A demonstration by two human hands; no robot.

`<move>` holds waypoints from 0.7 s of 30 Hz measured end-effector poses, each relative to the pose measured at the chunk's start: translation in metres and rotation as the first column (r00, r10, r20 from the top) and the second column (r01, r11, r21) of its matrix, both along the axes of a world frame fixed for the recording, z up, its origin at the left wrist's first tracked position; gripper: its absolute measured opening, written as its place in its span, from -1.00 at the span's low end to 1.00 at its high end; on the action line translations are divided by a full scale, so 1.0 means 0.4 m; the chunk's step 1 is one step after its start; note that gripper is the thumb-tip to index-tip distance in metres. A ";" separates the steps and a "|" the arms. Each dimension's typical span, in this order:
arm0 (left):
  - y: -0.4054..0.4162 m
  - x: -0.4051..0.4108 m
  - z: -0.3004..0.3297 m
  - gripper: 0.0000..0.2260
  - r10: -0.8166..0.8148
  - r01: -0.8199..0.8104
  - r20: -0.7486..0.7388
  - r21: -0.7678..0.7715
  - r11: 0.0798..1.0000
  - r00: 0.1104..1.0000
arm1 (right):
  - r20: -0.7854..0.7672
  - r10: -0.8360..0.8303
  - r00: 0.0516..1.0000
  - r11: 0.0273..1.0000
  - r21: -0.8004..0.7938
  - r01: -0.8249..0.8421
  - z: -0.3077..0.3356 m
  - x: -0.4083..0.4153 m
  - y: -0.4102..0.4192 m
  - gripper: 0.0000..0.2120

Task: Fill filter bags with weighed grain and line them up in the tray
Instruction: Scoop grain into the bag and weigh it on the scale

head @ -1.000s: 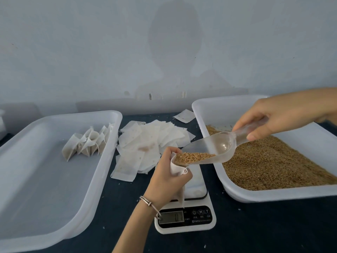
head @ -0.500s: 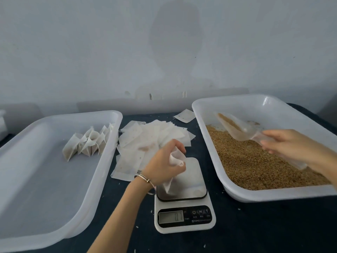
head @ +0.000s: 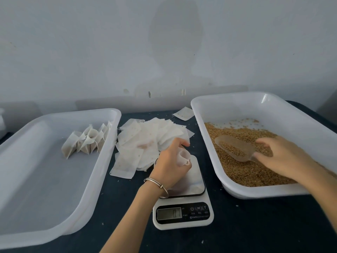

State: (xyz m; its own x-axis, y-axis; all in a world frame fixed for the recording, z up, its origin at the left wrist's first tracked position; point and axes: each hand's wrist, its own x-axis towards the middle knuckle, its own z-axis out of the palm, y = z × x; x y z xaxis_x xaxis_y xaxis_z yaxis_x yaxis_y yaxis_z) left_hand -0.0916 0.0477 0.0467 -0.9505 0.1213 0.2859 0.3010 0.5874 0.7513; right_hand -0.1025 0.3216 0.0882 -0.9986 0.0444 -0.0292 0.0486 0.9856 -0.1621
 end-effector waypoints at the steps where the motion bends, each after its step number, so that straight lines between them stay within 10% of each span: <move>1: 0.004 0.003 0.000 -0.66 0.003 -0.003 -0.004 -0.005 1.000 1.000 | -0.078 0.002 0.997 0.998 -0.061 -0.007 0.008 0.015 -0.013 -0.49; 10: -0.002 0.050 0.021 -0.55 -0.099 0.115 -0.087 0.195 0.974 0.991 | -0.584 -0.025 0.811 0.811 -0.487 -0.325 0.056 0.161 -0.164 -0.65; 15: -0.071 0.103 0.057 -0.92 0.389 -0.146 -0.213 0.685 0.713 0.896 | -0.617 -0.063 0.784 0.628 -0.635 -0.450 0.058 0.205 -0.209 -0.70; 21: -0.117 0.135 0.043 -0.87 0.530 -0.320 -0.070 0.727 0.607 0.845 | -0.607 -0.018 0.794 0.531 -0.679 -0.507 0.030 0.215 -0.260 -0.74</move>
State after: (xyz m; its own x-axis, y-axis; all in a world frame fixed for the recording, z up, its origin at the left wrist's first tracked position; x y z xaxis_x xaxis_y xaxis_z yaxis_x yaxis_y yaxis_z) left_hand -0.0375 0.0008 0.0639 -0.7200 -0.5992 0.3502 0.3878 0.0711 0.9190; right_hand -0.0166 0.2176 0.1001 -0.8256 0.0172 0.5640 -0.5151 0.3851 -0.7657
